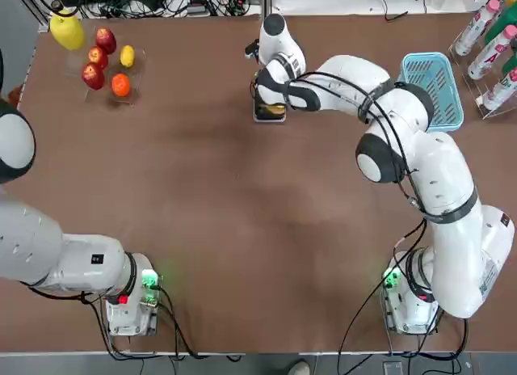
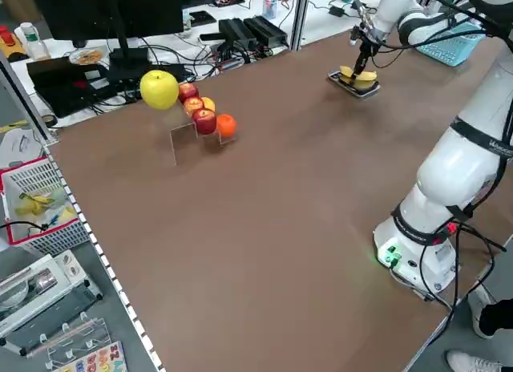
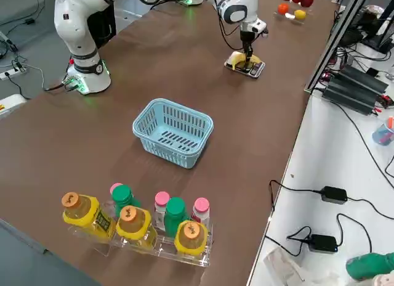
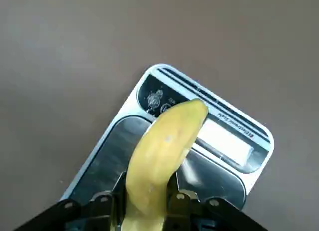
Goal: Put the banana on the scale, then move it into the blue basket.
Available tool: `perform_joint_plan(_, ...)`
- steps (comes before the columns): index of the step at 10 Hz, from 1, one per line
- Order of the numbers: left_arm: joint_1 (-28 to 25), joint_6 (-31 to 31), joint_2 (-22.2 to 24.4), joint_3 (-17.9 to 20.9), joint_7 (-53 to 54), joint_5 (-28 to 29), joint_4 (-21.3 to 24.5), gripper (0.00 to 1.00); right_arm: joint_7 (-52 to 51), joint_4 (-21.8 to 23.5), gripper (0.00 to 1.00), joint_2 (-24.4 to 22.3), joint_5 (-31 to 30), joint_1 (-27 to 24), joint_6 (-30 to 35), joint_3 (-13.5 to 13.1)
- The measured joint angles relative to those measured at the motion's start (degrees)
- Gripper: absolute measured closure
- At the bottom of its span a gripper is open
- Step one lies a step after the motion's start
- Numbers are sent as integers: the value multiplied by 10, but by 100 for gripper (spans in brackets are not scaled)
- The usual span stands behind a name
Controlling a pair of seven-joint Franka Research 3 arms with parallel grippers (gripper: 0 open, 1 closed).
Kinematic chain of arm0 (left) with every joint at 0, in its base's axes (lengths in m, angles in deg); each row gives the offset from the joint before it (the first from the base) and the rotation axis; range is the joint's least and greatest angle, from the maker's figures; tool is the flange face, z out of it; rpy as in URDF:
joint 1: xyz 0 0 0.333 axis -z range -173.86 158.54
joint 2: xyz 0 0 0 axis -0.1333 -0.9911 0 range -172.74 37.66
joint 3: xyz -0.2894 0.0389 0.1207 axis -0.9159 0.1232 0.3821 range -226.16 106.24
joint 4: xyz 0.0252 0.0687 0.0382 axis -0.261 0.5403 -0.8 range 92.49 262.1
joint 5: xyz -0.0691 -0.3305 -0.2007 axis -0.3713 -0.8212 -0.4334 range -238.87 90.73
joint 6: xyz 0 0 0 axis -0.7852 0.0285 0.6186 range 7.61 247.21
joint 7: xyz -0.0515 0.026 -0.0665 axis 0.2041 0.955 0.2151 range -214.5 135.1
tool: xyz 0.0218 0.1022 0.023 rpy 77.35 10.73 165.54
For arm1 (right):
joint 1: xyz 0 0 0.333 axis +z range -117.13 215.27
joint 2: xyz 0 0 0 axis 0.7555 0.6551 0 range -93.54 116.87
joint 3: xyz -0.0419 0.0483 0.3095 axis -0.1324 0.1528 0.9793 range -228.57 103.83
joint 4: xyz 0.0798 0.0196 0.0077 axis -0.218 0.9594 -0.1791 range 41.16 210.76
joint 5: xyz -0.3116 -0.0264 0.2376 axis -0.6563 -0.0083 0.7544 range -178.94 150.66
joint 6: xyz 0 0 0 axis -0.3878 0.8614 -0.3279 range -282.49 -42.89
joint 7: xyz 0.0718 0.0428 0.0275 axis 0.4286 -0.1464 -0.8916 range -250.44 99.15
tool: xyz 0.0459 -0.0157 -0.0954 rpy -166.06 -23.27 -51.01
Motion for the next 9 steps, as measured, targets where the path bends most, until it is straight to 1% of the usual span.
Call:
perform_joint_plan(1, -1, -1, 0, -5, -3, 0, -2, 0, 4, 3, 70, -10, 0, -5, 2, 0)
perform_joint_plan(2, -1, -2, 0, -10, -9, 0, -2, 0, 6, 16, 73, -30, 0, -16, 8, -1)
perform_joint_plan(3, -1, -2, 0, -12, -12, 0, -2, 0, 6, 38, 73, -62, -1, -37, 24, -3)
perform_joint_plan(4, -1, -2, -1, -13, -12, 0, -2, 0, 0, 68, 73, -107, -2, -64, 54, -4)
perform_joint_plan(5, -1, -3, -2, -14, -11, 2, -2, 0, -24, 107, 73, -165, -3, -100, 85, -6)
perform_joint_plan(6, -1, -3, -3, -17, -11, 5, -2, 0, -66, 153, 73, -232, -5, -144, 116, -8)
perform_joint_plan(7, -1, -3, -3, -20, -11, 6, -2, 0, -124, 205, 73, -304, -6, -206, 150, -7)
perform_joint_plan(8, -1, -3, -3, -24, -11, 6, -2, 0, -171, 247, 73, -366, -6, -276, 191, 0)
perform_joint_plan(9, 0, -4, -3, -31, -11, 6, -2, 0, -206, 279, 73, -415, -7, -351, 231, 15)
